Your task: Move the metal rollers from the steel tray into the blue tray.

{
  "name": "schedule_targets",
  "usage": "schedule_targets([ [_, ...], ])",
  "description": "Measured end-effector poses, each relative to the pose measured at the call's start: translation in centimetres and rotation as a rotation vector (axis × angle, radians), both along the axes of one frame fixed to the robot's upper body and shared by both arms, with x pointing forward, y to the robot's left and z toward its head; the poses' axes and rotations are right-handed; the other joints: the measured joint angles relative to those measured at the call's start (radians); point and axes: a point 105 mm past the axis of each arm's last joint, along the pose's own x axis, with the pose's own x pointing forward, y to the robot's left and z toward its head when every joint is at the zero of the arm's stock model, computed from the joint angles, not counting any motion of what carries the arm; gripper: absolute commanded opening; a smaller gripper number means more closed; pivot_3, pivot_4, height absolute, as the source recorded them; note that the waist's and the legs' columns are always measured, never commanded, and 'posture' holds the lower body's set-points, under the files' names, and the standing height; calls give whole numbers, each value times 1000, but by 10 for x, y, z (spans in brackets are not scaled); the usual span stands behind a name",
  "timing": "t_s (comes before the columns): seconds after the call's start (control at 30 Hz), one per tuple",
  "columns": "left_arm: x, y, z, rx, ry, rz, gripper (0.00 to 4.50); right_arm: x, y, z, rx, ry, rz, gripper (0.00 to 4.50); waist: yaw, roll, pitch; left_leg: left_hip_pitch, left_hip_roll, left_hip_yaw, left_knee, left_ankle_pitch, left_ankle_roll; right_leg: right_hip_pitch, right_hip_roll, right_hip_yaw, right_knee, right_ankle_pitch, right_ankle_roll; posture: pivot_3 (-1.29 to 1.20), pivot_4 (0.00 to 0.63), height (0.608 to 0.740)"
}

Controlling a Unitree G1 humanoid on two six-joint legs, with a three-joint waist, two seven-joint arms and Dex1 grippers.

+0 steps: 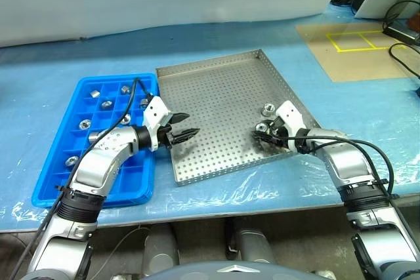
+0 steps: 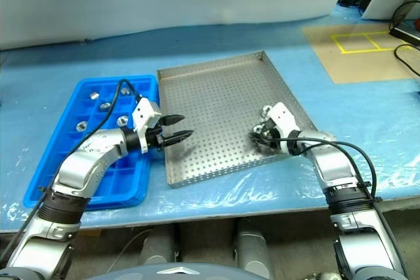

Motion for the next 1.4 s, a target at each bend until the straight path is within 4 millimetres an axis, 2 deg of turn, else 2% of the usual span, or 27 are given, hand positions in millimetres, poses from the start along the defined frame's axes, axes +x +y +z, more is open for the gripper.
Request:
schedule_targets([
  [0.13,-2,6,1,-3,-1,23,2957,3,3,7,2,-17,14,1742,-2,0,0,-1,0,0,0,0,0,-1,0,0,0,0,0,-73,150,740],
  [0.23,-5,17,3,1,-7,57,2957,9,21,25,52,-47,67,1742,-7,0,0,-1,1,0,-1,0,0,-2,0,0,1,0,0,-20,150,740],
  [0.4,-15,52,10,32,-35,158,2957,7,82,68,155,-105,294,1742,-2,0,0,-1,2,0,-2,0,0,-3,1,-1,1,0,-1,92,150,740],
  [0.53,-17,93,18,65,-65,306,2957,-2,129,73,227,-69,444,1742,15,0,0,-2,1,-1,-2,0,0,-3,1,-2,0,0,-1,211,150,740],
  [0.67,-31,133,28,90,-93,480,2957,5,169,73,259,-44,523,1742,32,-1,1,-5,1,-2,-2,0,0,-4,0,-3,0,0,-1,310,150,740],
  [0.8,-54,152,28,117,-86,580,2957,7,199,84,270,-71,624,1742,64,-1,1,-8,2,-3,-4,-1,0,-7,0,-5,-1,-1,-3,402,150,740],
  [0.9,-66,152,30,112,-86,615,2957,2,217,85,278,-73,692,1742,91,-1,1,-8,2,-4,-6,-1,1,-7,0,-6,-1,-2,-4,437,150,740],
  [1.0,-75,149,28,92,-79,648,2957,-1,228,77,282,-49,727,1742,115,-1,1,-9,2,-5,-6,-1,1,-7,0,-6,-1,-2,-4,457,150,740],
  [1.17,-83,145,24,66,-65,687,2957,-9,246,65,287,-13,773,1742,127,-1,1,-9,2,-7,-6,0,-1,-7,0,-6,0,-2,-4,465,150,740],
  [1.4,-81,142,23,55,-64,695,2957,-10,254,46,266,21,760,1742,139,-1,1,-10,2,-8,-7,0,-1,-8,0,-6,0,-2,-4,425,150,740],
])
